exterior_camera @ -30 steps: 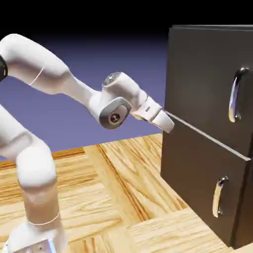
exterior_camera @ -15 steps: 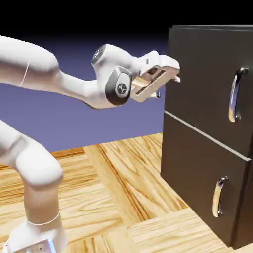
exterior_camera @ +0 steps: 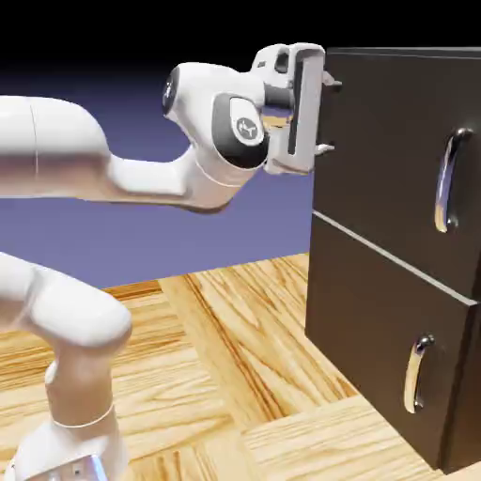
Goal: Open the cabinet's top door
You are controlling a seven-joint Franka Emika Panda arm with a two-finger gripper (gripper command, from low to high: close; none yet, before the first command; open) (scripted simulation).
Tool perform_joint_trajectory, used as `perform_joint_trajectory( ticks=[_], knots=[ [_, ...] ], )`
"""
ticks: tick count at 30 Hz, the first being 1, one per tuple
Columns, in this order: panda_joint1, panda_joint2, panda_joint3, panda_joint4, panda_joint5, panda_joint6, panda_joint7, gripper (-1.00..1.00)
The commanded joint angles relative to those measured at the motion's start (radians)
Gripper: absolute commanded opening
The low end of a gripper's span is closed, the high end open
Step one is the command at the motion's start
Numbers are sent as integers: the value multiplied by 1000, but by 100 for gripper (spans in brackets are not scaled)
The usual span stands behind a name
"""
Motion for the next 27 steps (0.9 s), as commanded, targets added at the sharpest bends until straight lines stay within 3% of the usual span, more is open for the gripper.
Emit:
perform_joint_trajectory(
  ticks=[1,22,27],
  knots=[
    [19,-11,-23,12,-44,0,-34,0],
    [407,-250,-510,257,-957,10,-744,0],
    [530,-258,-563,344,-1005,-16,-777,0]
  ],
)
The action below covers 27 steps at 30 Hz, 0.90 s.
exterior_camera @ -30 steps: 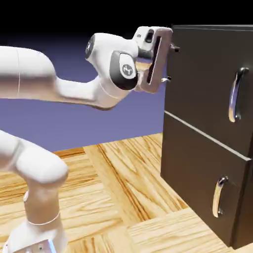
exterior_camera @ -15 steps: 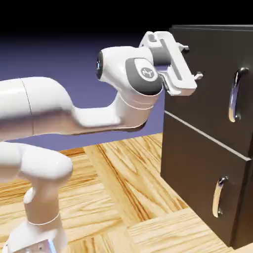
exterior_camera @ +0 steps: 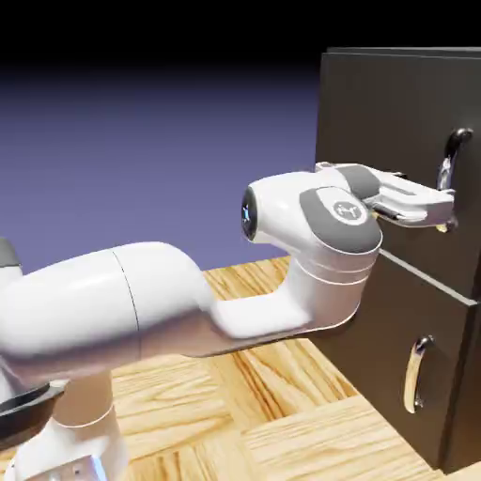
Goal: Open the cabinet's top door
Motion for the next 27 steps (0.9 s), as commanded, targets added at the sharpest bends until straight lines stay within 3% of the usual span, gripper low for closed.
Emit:
perform_joint_trajectory(
  ticks=[1,2,3,16,27],
  knots=[
    [36,0,-12,26,-5,-9,-2,0],
    [62,0,-20,44,-8,-15,-4,0],
    [62,0,-20,44,-8,-15,-4,-100],
    [-333,-99,252,-391,-39,-353,148,-100],
    [-683,-229,625,-748,218,-634,197,-100]
  ],
)
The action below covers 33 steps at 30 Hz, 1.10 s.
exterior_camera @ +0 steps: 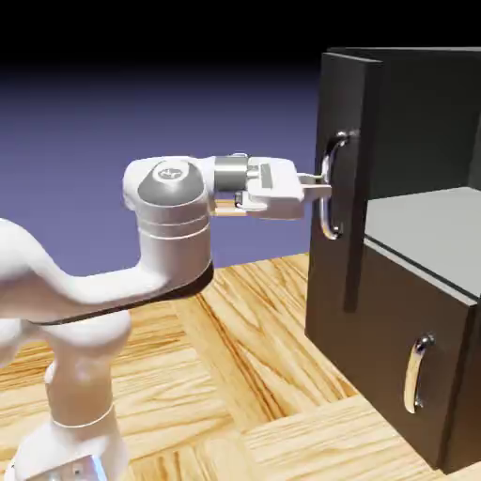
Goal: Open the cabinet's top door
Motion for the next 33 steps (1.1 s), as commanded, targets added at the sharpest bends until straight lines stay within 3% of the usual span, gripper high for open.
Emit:
perform_joint_trajectory(
  ticks=[1,17,33],
  knots=[
    [-20,-15,36,-23,33,-21,-1,-100],
    [-96,-176,616,-189,592,-346,-28,-100],
    [-99,-23,1196,-54,1112,-710,38,-100]
  ],
)
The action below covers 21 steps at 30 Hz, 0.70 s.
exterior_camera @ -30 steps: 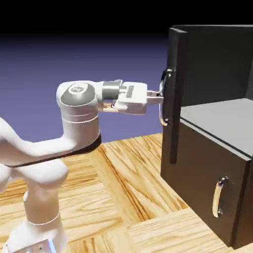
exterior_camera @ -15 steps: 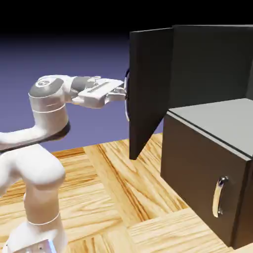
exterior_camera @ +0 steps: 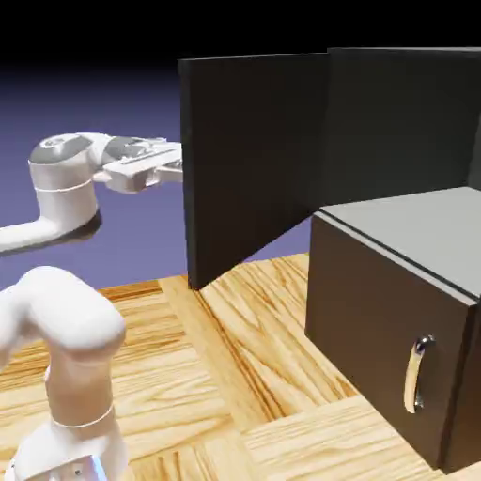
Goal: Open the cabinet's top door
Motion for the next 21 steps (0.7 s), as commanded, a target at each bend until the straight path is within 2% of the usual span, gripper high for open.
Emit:
perform_joint_trajectory(
  ticks=[1,12,21],
  knots=[
    [-12,20,36,21,31,-25,7,-100],
    [-302,245,420,372,320,-342,67,-100],
    [-624,320,653,697,441,-570,60,-100]
  ],
)
